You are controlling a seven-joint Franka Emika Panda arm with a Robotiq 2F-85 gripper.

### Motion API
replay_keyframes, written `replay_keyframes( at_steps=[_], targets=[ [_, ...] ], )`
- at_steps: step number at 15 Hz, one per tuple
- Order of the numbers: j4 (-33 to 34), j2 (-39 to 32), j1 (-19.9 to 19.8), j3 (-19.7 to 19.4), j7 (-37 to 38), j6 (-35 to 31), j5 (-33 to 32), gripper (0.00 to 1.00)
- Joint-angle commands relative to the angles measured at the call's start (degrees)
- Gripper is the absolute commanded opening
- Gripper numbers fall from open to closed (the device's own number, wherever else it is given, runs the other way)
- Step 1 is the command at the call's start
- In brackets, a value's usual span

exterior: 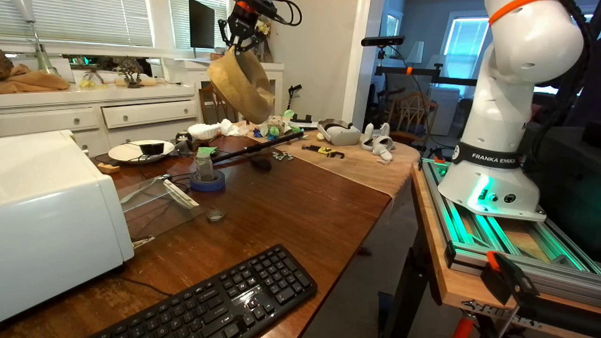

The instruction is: Put the blue tape around the bottle, then move the hat to the right, then put the lid in the tape

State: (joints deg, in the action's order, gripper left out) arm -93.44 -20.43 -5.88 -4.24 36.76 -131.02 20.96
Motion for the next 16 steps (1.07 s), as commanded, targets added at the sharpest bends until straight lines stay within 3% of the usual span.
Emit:
replay_keyframes(
  at_steps=[1,4,5,9,10,13,14,16],
  targets=[
    [4.4,-3.7,-2.3,0.6,-1.4,-1.8,8.5,0.03],
    [7.0,-6.2,-4.3,0.7,-0.1,-4.5,14.4,0.03],
    [9.6,-7.5,-7.9,4.0,-12.1,1.3,18.6,0.03],
    [16.6,-11.9,-12.3,5.1,-23.9,10.2,26.9,0.03],
    [15.6,-12.0,-10.6,2.8,-16.6,2.8,28.7,0.03],
    [17.0,-13.0,-11.0,1.9,-16.7,-3.2,33.9,0.03],
    [15.4,-11.8,-10.7,1.2,-17.9,0.7,31.1,0.11],
    [15.9,-12.3,-10.8,1.0,-17.8,-1.8,32.5,0.11]
  ],
)
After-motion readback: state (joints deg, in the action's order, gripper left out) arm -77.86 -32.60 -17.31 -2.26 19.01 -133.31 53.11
